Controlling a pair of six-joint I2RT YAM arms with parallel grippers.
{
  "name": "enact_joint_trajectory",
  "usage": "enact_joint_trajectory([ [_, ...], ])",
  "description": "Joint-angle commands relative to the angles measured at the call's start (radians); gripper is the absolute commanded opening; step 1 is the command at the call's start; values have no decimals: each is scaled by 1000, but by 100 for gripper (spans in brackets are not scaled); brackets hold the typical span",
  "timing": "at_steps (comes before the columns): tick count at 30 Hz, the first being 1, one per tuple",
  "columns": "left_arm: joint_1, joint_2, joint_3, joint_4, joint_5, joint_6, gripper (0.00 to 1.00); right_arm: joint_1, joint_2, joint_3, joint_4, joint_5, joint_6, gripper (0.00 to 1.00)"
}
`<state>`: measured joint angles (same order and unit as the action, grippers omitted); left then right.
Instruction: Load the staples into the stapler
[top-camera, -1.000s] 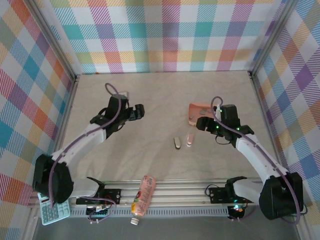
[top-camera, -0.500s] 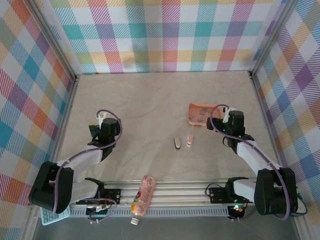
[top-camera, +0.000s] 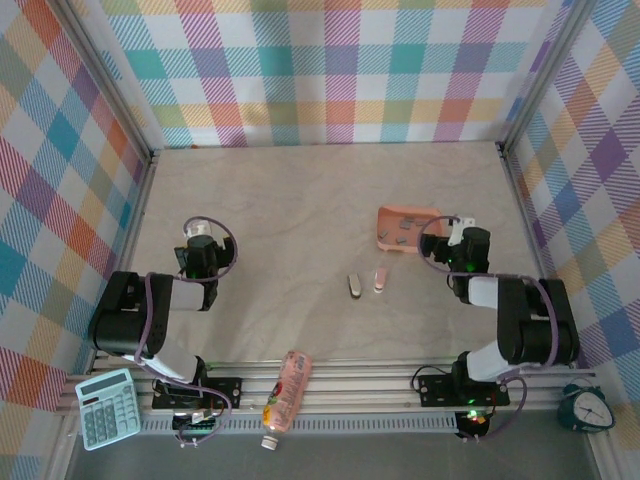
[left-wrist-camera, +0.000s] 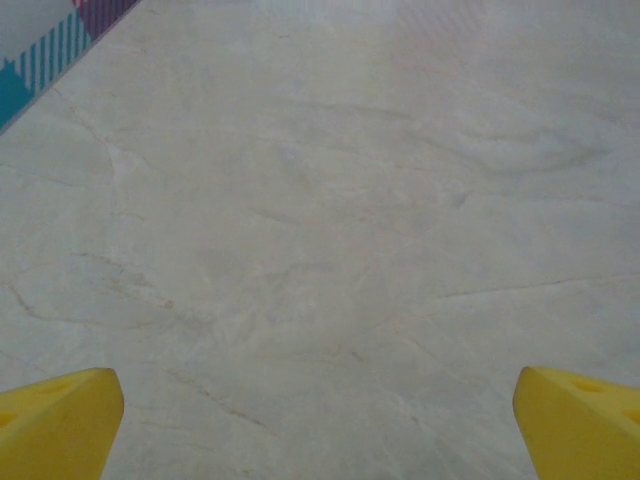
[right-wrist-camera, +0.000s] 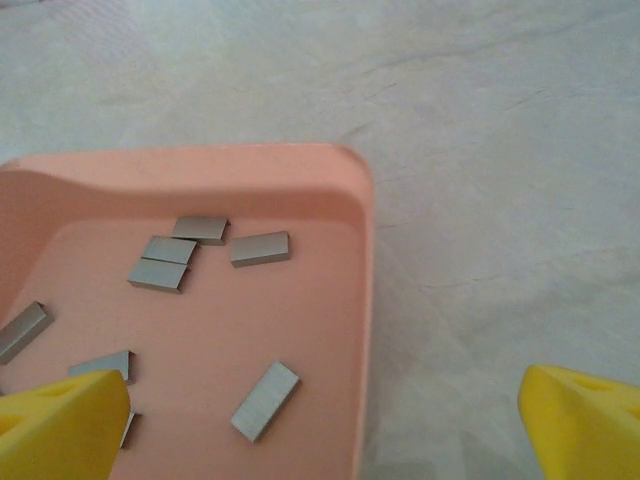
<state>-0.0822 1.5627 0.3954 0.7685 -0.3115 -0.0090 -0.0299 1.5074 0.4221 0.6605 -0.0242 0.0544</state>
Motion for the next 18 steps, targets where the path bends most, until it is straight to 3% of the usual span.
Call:
enact_joint_trajectory([
  [1,1,-4,1,74,48,-15,100,8,31,-11,178,-71,-39,99],
  [18,-13,-6,9,61,35,-4,100,10,29,-5,160,-73,-41,99],
])
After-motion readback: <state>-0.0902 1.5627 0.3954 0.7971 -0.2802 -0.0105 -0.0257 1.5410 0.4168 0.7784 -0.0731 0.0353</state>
